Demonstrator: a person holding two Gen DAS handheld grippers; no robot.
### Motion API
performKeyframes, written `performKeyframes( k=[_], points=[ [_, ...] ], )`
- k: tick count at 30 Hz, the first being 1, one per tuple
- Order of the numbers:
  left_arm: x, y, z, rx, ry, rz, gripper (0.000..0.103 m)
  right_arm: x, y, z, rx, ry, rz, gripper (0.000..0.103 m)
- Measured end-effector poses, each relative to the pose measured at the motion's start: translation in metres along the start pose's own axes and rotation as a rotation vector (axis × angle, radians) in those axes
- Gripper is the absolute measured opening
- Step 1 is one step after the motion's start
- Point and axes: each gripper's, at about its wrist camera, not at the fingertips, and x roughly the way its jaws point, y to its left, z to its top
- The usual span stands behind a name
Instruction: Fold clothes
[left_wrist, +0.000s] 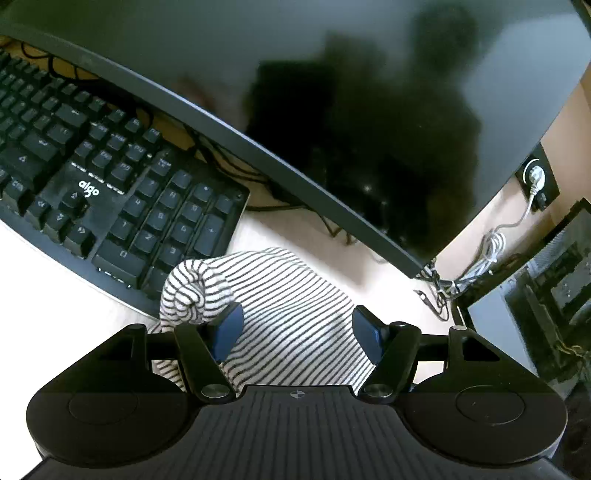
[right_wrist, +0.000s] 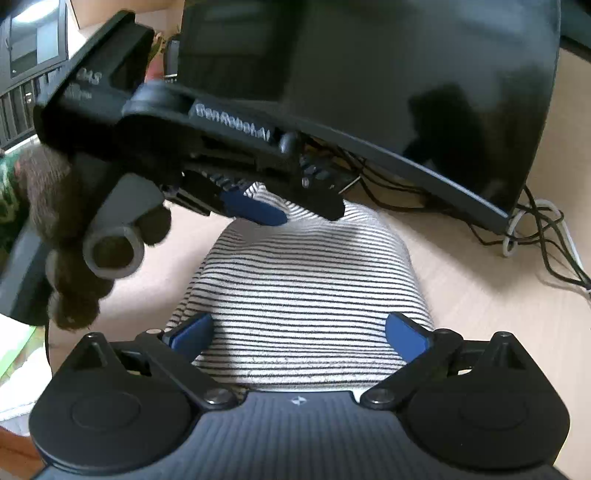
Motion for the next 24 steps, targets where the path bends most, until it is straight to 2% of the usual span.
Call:
performKeyframes(
  k=[5,8,10,14,18,21,24],
  points=[
    [-0.016,-0.014,-0.013,0.019,-0.077,0.054,0.072,-0.028,-0.026,-0.005,0.115,-0.046,0.021,0.103],
    [-0.042,-0.033,-0.029,0.013,-0.157,0.118,0.081,-0.051,-0.044,-0.013,0.184,-0.067,0.04,0.103],
    [-0.062,-0.049,-0.044,0.003,-0.203,0.158,0.09,-0.071,-0.055,-0.022,0.232,-0.06,0.057,0.103],
    [-0.093,-0.089,-0.084,0.011,-0.258,0.277,0.096,-0.102,-0.073,-0.033,0.278,-0.07,0.082,0.103],
    [-0.108,-0.128,-0.133,-0.035,-0.292,0.381,0.102,-0.128,-0.075,-0.047,0.273,-0.102,0.086,0.103],
    [-0.12,-0.157,-0.165,-0.035,-0.33,0.453,0.103,-0.145,-0.072,-0.048,0.235,-0.131,0.066,0.103],
    [-0.13,-0.186,-0.184,0.0,-0.398,0.542,0.103,-0.165,-0.073,-0.058,0.217,-0.207,0.034,0.103]
  ],
)
